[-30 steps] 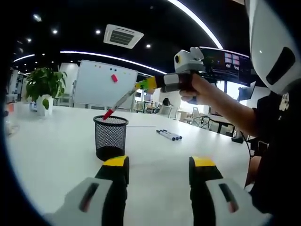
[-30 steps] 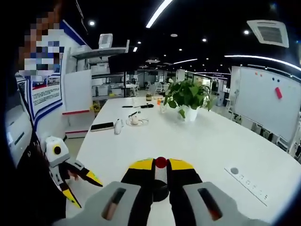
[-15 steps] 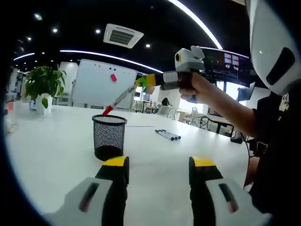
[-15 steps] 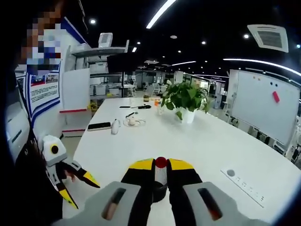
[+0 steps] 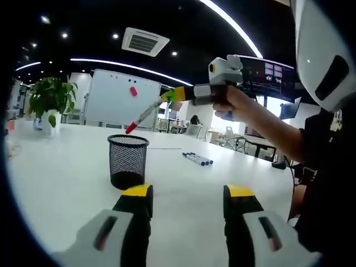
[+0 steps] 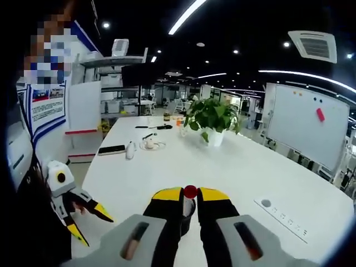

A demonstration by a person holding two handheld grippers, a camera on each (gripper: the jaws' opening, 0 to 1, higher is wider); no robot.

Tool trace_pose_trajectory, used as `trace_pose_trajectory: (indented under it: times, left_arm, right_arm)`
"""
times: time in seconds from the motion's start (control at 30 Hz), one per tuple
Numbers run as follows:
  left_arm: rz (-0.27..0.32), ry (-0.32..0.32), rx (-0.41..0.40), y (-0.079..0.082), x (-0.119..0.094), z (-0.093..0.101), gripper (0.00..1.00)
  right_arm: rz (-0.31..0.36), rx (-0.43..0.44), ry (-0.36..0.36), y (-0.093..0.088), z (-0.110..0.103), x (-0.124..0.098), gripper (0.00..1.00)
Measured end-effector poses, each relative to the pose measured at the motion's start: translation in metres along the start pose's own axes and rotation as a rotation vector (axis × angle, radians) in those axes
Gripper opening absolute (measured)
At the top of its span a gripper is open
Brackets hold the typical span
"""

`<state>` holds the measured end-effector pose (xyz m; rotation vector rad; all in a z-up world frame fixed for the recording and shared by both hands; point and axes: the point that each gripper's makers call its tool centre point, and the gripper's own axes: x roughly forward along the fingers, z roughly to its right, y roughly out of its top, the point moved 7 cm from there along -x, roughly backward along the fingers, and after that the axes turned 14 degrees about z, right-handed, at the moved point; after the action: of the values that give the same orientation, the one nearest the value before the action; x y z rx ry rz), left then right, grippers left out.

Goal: Pick up the whiteboard markers from the pen holder and place them facing the whiteboard neatly

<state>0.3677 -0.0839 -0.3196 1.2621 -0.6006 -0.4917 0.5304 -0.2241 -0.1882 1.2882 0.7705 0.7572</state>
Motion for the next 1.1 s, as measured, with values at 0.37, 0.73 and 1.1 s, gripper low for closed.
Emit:
trace_pose_trajectory:
  times: [0.37,0.73,1.1]
  left_arm:
    - [0.000,0.001,-0.002,-0.0006,-0.0005,-0.0004,0.52]
    - [0.003,-0.007,-0.002,0.0002,-0.0001,0.0008,0.52]
    - [0.002,-0.012,-0.007,-0.0006,-0.0003,0.0004,0.52]
  right_arm:
    - [0.011,-0.015,-0.021,0.0036,0.0040,-0.0029,0.13]
    - [-0.005,-0.036,-0.038,0.0004,0.0076,-0.0060,0.13]
    - [-0.014,-0.032,-0.056,-0.0053,0.0088,-0.0077,0.13]
